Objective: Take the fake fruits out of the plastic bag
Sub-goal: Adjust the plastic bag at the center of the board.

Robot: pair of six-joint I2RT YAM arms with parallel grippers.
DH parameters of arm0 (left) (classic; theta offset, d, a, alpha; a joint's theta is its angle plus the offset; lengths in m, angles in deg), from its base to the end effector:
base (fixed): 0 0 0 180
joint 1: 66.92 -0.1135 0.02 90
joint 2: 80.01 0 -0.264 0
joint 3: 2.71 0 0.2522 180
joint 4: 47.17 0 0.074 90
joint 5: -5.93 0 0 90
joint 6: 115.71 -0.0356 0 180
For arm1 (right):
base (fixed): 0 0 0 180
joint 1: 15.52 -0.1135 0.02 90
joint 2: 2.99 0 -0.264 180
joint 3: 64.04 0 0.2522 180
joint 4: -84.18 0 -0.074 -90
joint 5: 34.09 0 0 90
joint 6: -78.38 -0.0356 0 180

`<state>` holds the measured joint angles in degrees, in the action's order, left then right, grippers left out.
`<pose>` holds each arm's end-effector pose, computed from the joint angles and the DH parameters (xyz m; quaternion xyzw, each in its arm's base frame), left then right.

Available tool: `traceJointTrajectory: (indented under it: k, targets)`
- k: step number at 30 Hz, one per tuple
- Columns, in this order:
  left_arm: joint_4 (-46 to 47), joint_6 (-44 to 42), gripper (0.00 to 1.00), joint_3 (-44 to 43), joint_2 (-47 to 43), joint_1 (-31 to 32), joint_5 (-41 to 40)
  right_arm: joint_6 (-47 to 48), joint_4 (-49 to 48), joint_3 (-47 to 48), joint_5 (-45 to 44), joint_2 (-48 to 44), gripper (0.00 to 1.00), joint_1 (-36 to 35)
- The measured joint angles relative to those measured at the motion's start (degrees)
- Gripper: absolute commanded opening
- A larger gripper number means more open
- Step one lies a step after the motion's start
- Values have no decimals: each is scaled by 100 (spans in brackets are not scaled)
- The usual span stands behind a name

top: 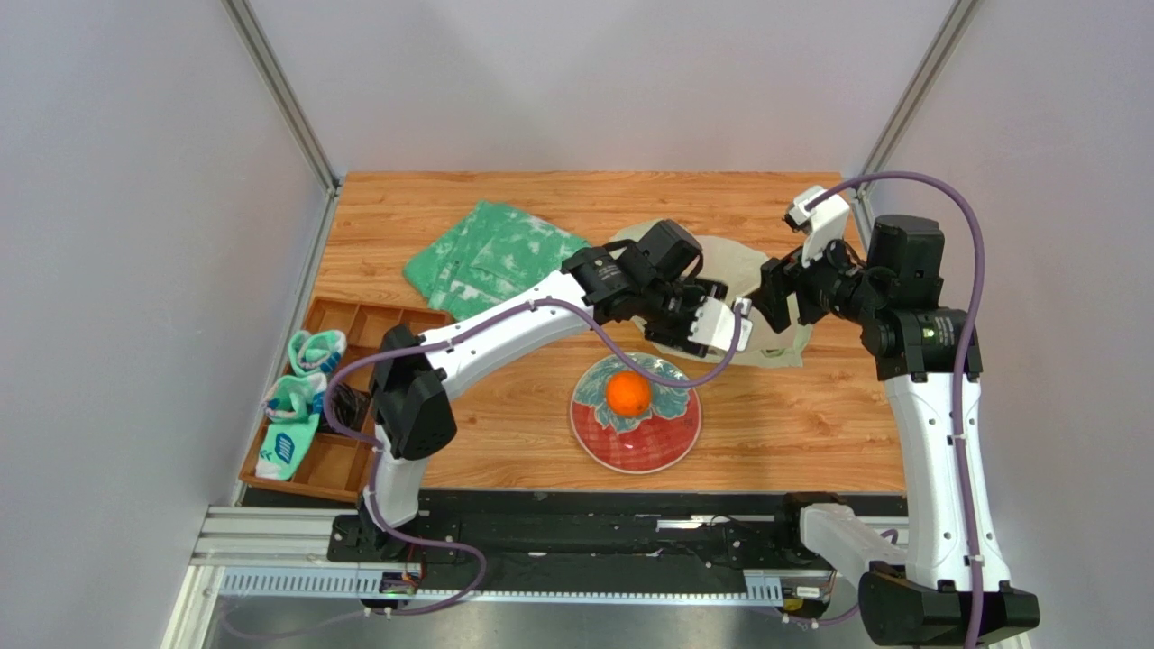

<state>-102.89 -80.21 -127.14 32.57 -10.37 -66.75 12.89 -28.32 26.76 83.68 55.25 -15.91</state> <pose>0.2370 -0.3780 0.3342 0.7832 0.4662 -0.1454 0.3848 0.1800 0.0178 0.4133 -0.2939 0.8167 0.1144 0.4833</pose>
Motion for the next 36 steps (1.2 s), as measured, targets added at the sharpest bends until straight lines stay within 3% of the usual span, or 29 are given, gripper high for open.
traceJointTrajectory:
  k: [2, 8, 14, 18, 21, 29, 36]
  targets:
    - [-118, -153, 0, -2, 105, 7, -201, -57, -39, -9, -26, 2, 72, 79]
    - [-302, 505, 0, -297, 129, -98, -686, 162, -66, -98, 319, 111, 53, 195]
    - [-76, 3620, 0, -975, 20, -927, -476, 938, 26, -66, 846, 675, 41, -389]
    - [109, 4927, 0, -975, -164, -1593, -256, 1513, 85, 94, 944, 1419, 36, -702]
    - [170, 5633, 0, -975, -225, -1676, -116, 1849, 76, 369, 892, 2179, 32, -728]
    - [216, 6437, 0, -970, -254, -1414, -26, 2441, -35, 866, 501, 3786, 27, -745]
    - [260, 6575, 0, -872, -289, -1641, -48, 2905, -407, 501, -105, 4109, 25, -874]
